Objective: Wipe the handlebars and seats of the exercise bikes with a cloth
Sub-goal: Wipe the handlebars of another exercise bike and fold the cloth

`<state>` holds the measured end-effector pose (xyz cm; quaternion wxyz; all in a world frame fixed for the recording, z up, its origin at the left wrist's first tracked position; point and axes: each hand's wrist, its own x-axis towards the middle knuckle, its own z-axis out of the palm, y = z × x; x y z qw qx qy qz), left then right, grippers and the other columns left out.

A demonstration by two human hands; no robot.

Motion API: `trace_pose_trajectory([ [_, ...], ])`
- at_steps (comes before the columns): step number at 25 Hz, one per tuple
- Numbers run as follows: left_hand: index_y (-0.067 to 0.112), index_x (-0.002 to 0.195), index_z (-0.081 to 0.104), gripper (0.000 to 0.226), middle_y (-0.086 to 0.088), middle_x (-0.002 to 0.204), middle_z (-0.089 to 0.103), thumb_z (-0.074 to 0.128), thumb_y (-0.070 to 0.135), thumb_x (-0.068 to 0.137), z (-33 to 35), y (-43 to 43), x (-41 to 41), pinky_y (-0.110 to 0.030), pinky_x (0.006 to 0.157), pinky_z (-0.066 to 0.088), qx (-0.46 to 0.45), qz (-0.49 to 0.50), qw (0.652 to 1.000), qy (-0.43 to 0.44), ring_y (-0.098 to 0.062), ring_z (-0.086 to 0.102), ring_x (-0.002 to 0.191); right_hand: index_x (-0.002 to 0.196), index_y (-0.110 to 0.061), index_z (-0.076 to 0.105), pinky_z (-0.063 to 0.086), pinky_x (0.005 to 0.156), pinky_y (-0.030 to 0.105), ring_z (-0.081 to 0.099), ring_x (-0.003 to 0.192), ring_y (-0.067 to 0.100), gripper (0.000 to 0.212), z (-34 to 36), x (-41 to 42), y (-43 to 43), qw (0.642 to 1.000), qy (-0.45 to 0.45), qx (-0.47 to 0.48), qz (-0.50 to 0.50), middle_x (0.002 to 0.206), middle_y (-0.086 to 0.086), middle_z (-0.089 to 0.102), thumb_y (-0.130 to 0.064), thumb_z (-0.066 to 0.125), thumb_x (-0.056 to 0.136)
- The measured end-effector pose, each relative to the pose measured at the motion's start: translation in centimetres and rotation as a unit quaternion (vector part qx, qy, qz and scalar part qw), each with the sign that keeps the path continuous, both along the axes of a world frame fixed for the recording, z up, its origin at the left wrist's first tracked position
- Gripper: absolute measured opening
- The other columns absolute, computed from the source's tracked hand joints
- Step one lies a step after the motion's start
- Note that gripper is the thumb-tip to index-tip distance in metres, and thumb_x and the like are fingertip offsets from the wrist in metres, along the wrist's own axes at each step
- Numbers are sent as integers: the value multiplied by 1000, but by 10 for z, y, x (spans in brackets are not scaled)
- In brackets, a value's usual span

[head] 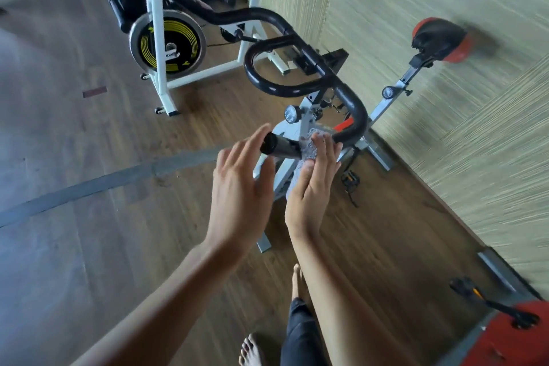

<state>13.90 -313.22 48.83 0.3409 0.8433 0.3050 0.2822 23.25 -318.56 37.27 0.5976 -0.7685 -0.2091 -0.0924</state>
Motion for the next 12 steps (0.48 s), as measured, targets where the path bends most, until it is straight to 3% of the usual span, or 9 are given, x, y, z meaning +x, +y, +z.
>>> trace_pose_trajectory([
  [4, 16, 132, 56, 40, -5, 140, 53, 54, 14, 93, -11, -37, 1, -43, 119, 20, 159, -34, 986, -23, -20, 42, 135, 149, -21, 38, 11, 125, 50, 9, 154, 19, 43, 0, 20, -16, 995, -26, -82, 42, 160, -7, 25, -21, 33, 107],
  [8, 9, 131, 59, 38, -10, 139, 54, 56, 6, 93, -26, -68, 31, -51, 119, 24, 170, -74, 982, -24, -23, 42, 137, 154, -31, 21, 7, 125, 44, 6, 155, 20, 67, -17, 50, -35, 971, -124, -191, 68, 163, -6, 15, -13, 57, 101],
  [12, 13, 142, 47, 57, -4, 146, 44, 63, 2, 89, -44, -75, 68, -47, 123, 15, 156, -13, 988, -5, -18, 31, 145, 154, -35, 21, 20, 122, 51, 13, 154, 19, 51, -28, 92, -62, 953, -210, -172, 135, 159, 3, 29, -27, 39, 107],
])
